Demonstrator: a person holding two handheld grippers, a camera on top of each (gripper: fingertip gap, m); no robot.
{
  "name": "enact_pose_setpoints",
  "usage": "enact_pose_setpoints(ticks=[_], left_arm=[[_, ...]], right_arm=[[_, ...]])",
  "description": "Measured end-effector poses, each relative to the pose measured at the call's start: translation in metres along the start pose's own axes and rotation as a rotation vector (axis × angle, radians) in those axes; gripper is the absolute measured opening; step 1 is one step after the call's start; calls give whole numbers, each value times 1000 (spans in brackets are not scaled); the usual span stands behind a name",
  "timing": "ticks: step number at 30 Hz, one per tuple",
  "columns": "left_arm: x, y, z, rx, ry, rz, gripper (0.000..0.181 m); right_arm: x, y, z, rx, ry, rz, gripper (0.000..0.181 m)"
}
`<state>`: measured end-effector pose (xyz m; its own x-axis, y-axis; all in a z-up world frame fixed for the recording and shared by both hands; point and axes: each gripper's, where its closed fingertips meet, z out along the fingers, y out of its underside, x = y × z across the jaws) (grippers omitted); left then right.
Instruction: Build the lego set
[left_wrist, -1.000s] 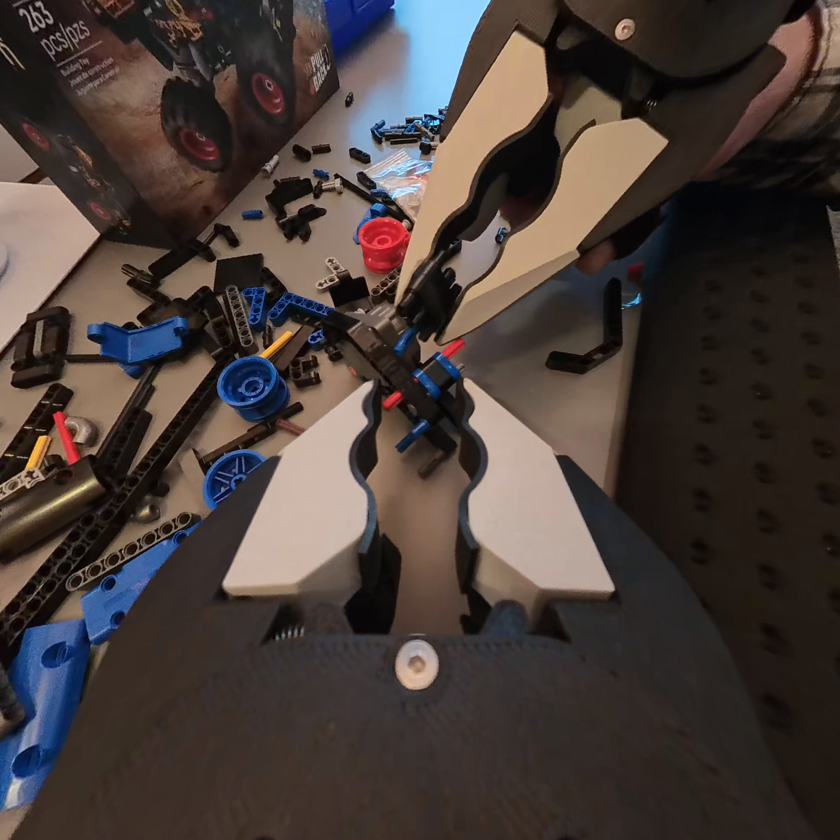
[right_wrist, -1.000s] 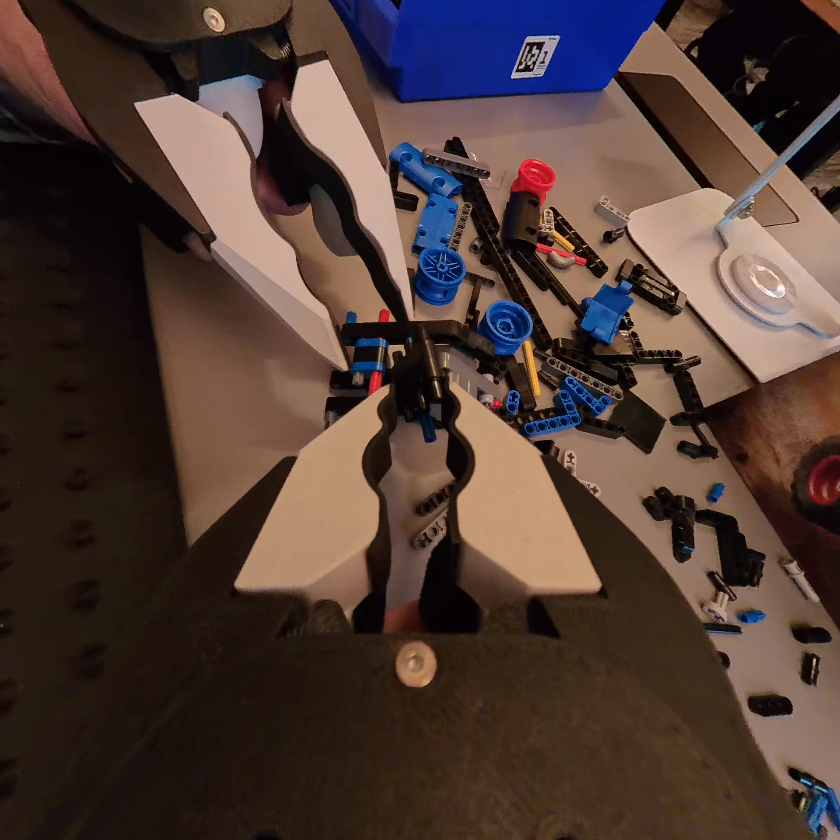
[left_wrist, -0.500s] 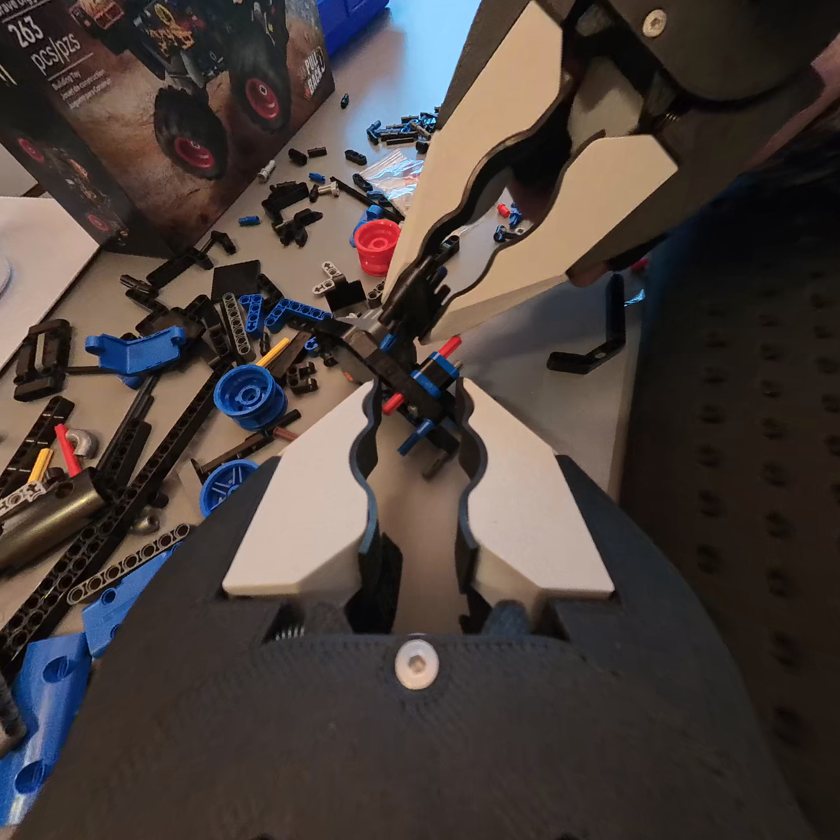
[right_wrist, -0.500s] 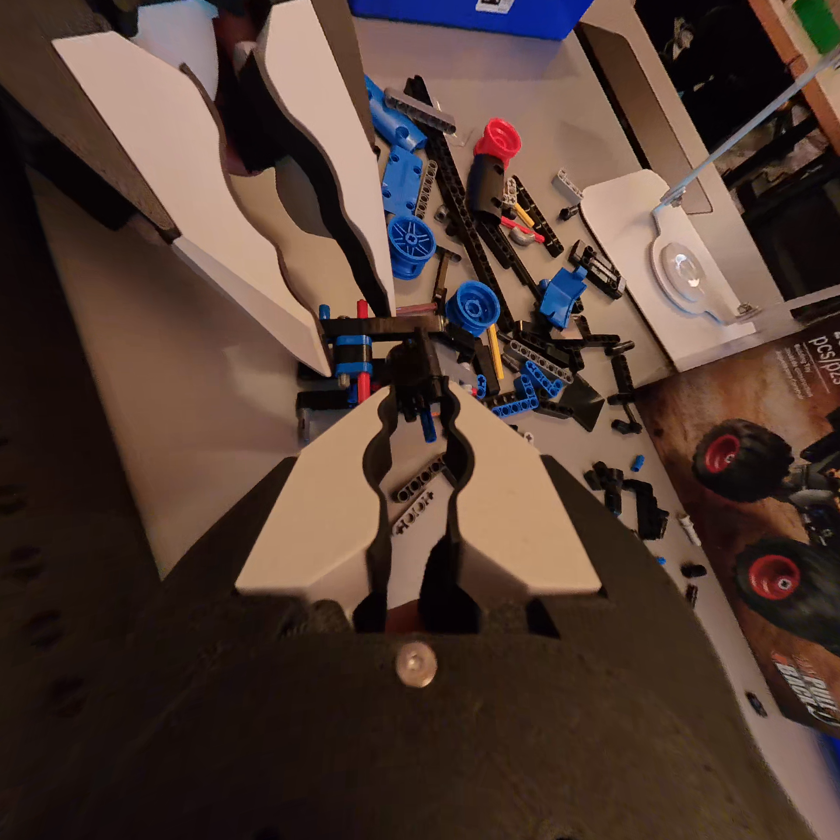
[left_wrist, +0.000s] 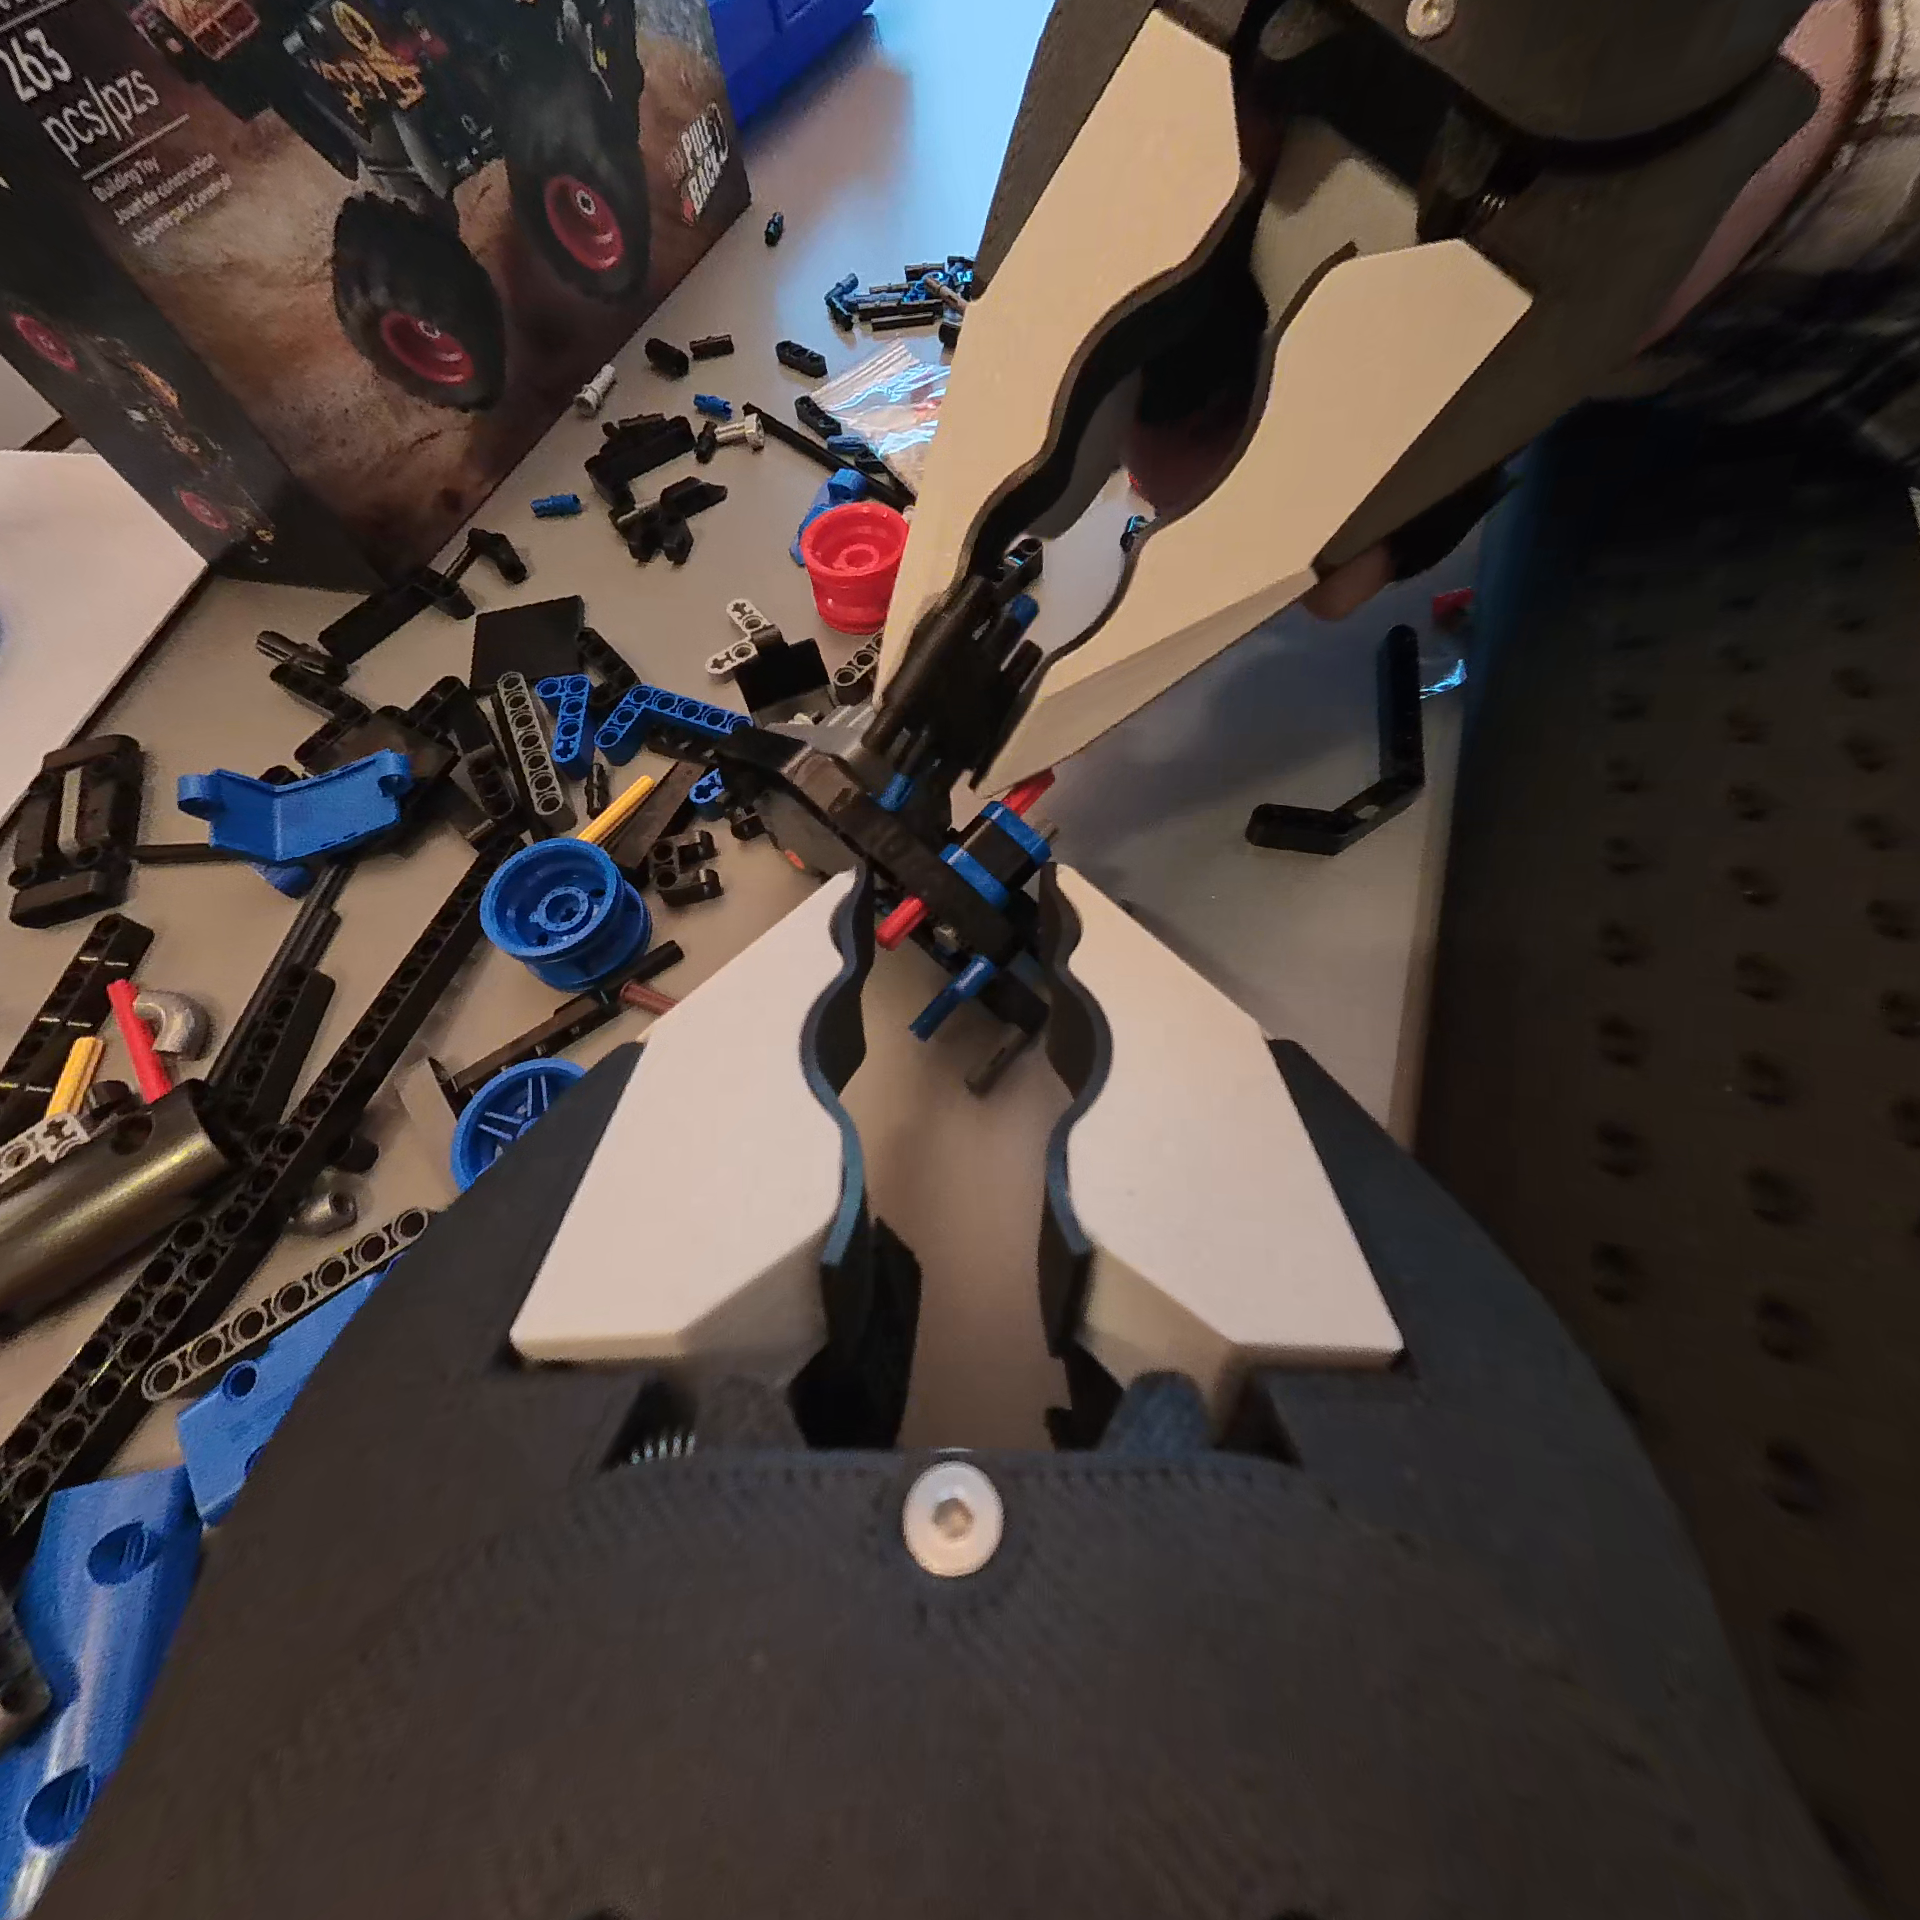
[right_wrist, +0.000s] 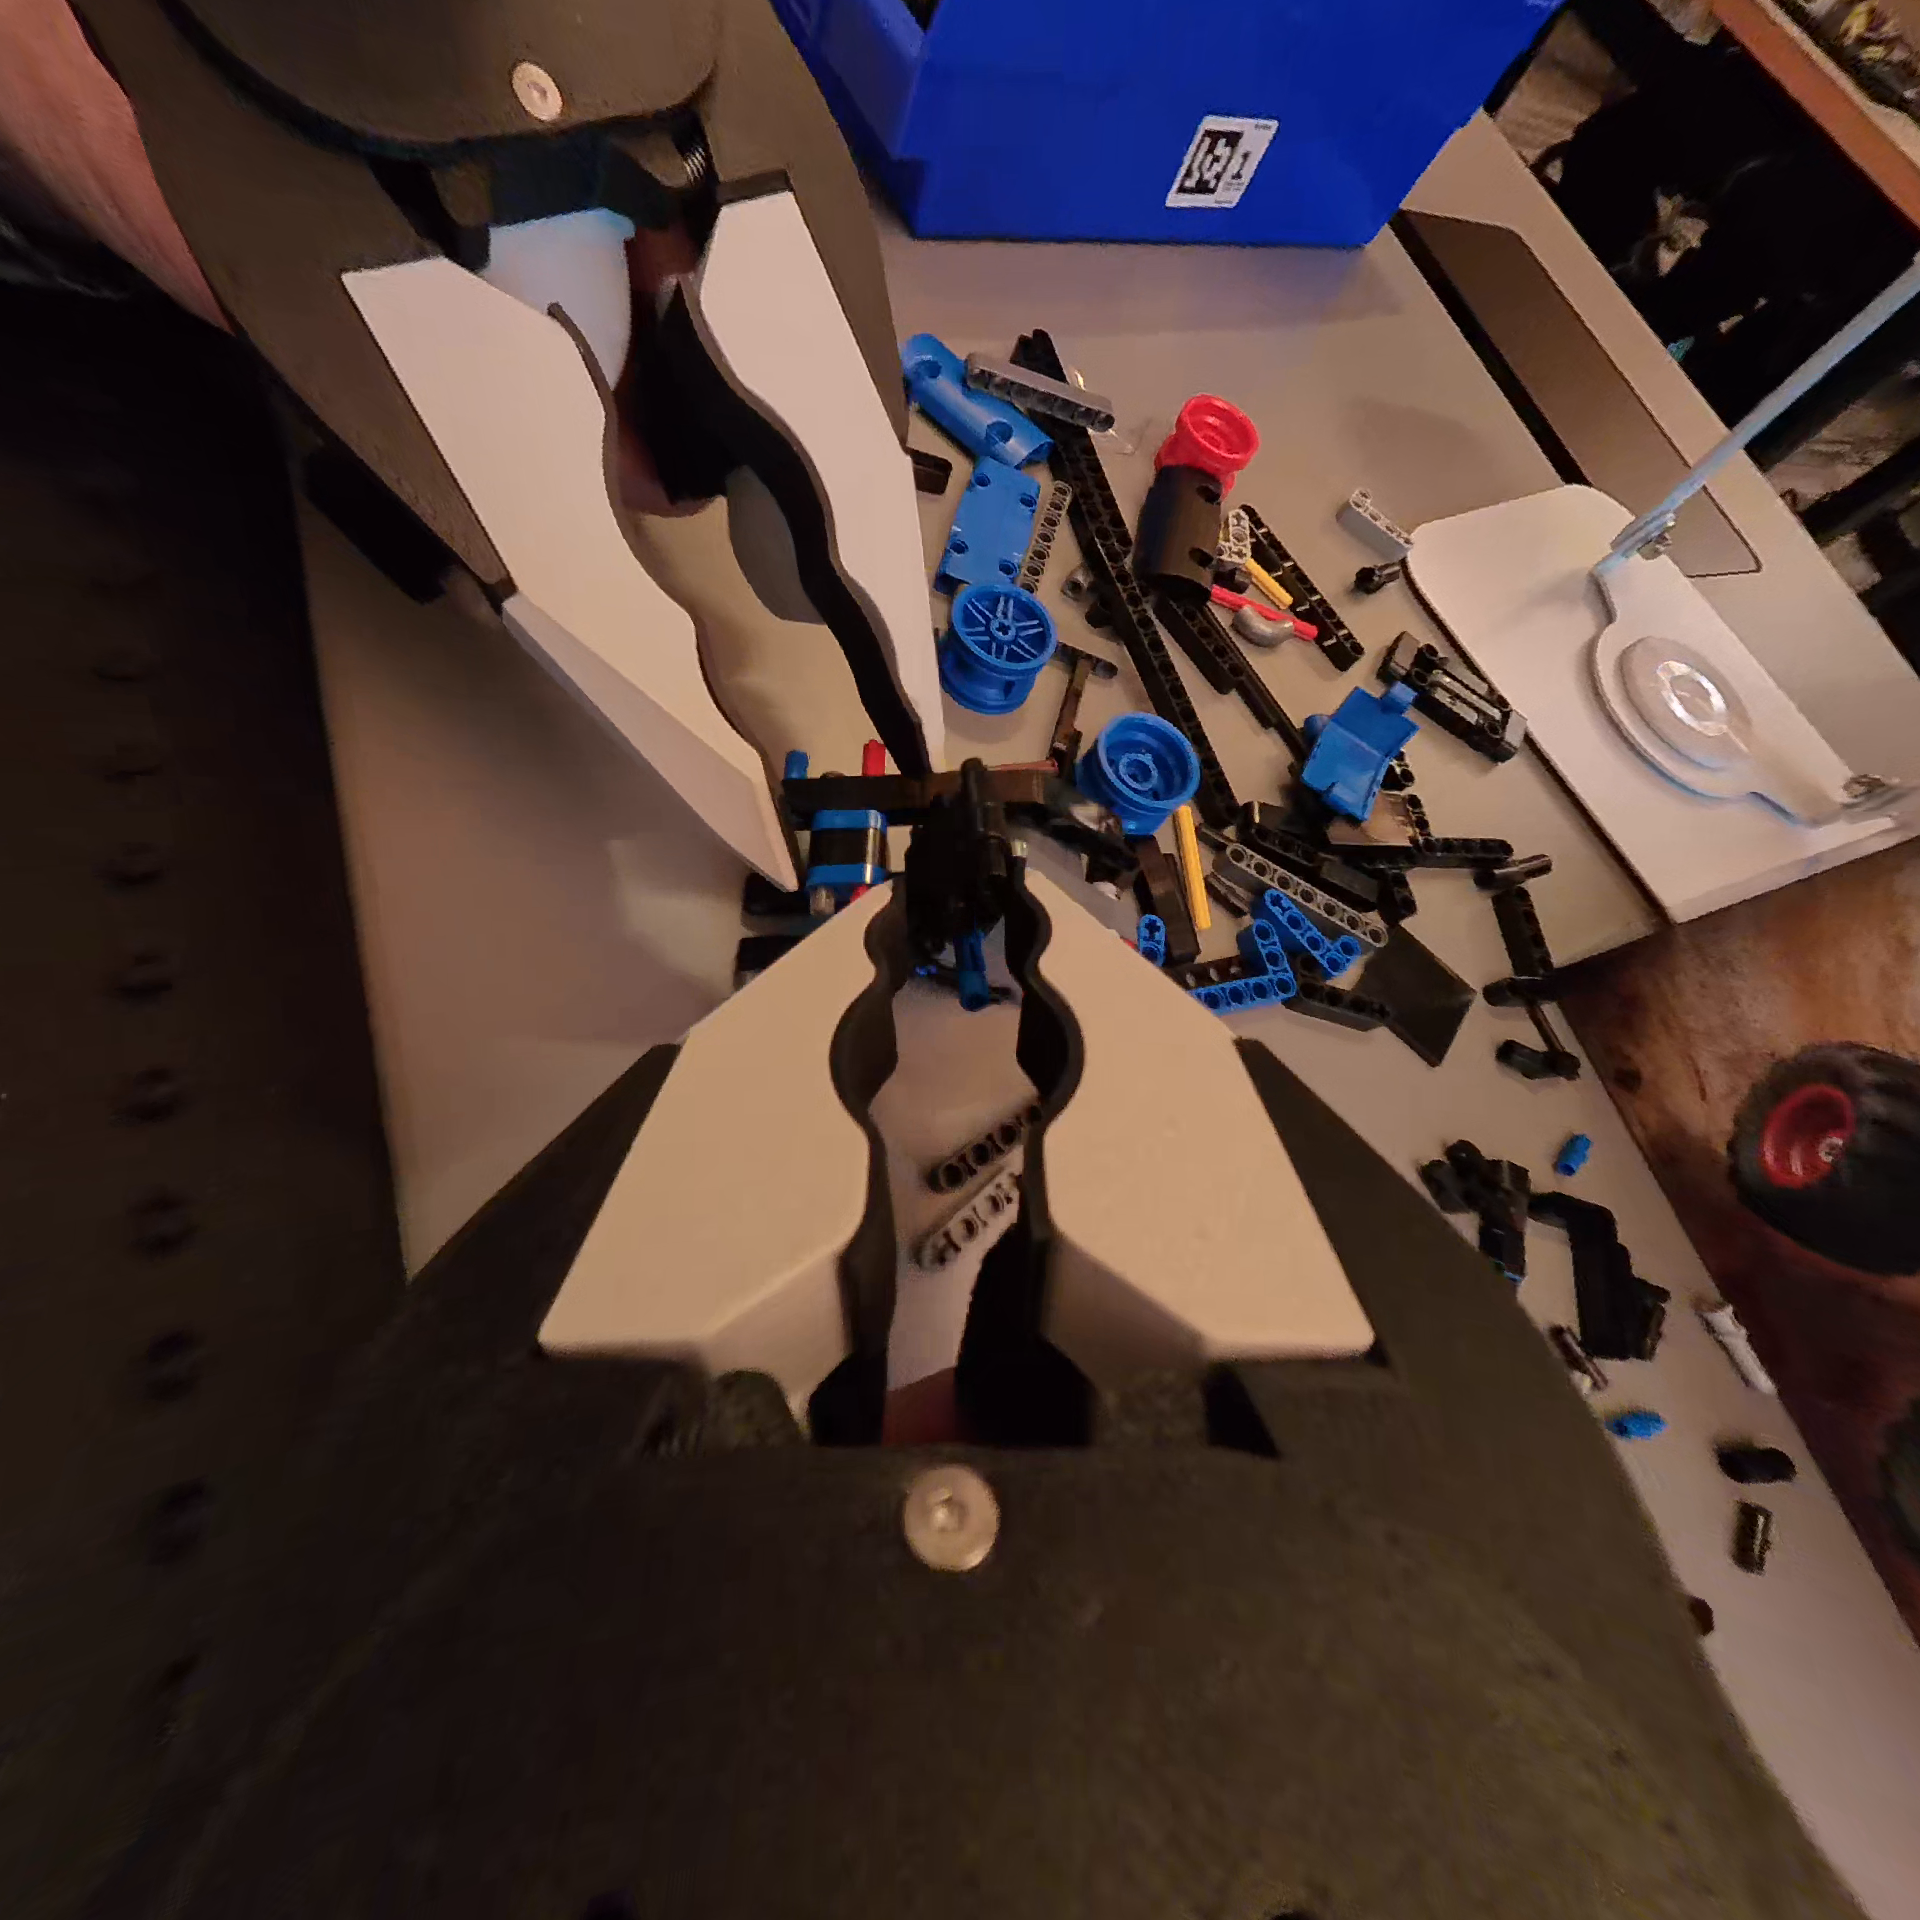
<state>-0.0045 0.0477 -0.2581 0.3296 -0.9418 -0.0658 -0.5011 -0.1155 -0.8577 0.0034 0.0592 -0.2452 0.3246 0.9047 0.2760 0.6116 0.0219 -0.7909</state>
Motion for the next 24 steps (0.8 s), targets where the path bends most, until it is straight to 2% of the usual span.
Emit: enact_pose_setpoints(ticks=[5, 14, 16, 18, 20, 24], left_arm=[[0, 0, 0, -2, -4, 7, 29], [-12, -14, -8, 25, -85, 37, 45], [-13, -26, -15, 62, -118, 92, 40], [-1, -39, -16, 109, -71, 148, 28], [9, -39, -13, 85, -32, 206, 13], [12, -41, -14, 104, -36, 258, 7]], right_arm=[[1, 2, 1, 17, -19, 2, 16], [0, 1, -2, 49, -26, -28, 16], [-3, -4, -8, 80, -36, -52, 16], [-10, -11, -14, 115, -59, -72, 16], [-12, -13, -16, 120, -61, -91, 16], [-13, -17, -21, 155, -87, -62, 16]])
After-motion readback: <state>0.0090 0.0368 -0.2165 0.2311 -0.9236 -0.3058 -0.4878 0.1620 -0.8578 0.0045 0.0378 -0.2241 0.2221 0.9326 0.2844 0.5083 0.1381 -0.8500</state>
